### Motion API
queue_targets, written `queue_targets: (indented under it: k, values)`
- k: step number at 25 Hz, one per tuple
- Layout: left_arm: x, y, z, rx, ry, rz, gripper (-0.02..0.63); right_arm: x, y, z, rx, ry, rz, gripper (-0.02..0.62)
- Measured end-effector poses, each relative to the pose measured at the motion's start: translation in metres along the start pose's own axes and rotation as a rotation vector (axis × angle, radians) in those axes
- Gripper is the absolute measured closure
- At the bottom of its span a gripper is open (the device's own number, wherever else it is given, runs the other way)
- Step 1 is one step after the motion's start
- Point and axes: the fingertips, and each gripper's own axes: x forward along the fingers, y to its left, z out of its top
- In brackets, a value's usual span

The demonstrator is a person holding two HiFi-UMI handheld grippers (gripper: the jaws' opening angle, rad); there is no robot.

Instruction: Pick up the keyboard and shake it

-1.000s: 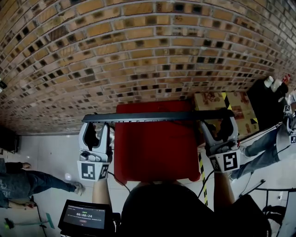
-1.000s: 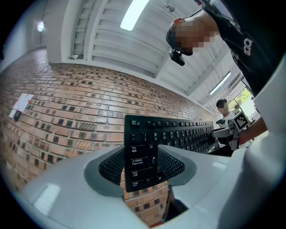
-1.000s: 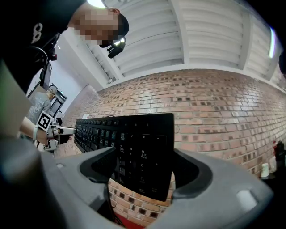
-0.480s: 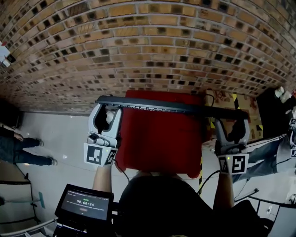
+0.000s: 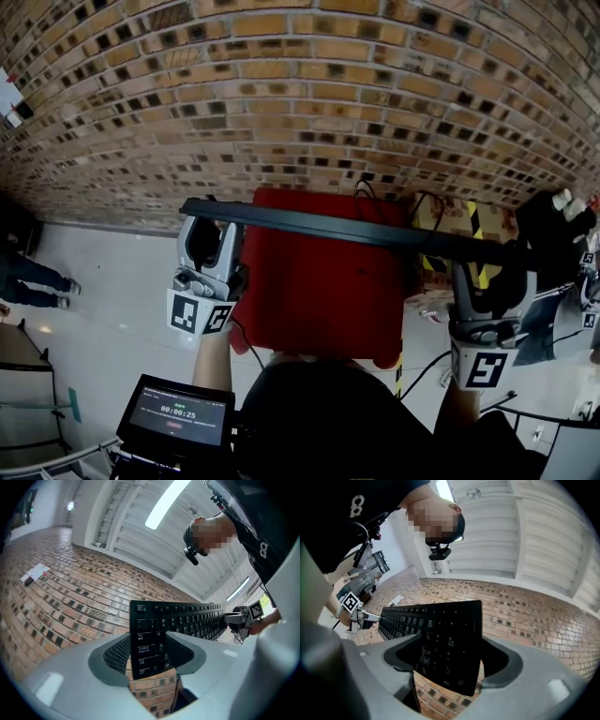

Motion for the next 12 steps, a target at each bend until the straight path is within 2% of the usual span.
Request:
queue_targets:
  k: [3,6,12]
  values:
    - [-0.002,0.002,-0.002,-0.018,-0.010,0.003,0.373,0.002,0.003,0.007,-0.030,-0.017,0.014,0.225]
    - [-0.002,0.001,0.000,-0.008,-0.011,0.001,0.373,0.001,0.002,0.003,-0.006,-0.013,0.012,0.225]
    - [0.009,-0.009,0.023,0.113,-0.006,-0.026,0.373,-0.007,-0.012,-0.023,0.165,-0.024,-0.028,0.230]
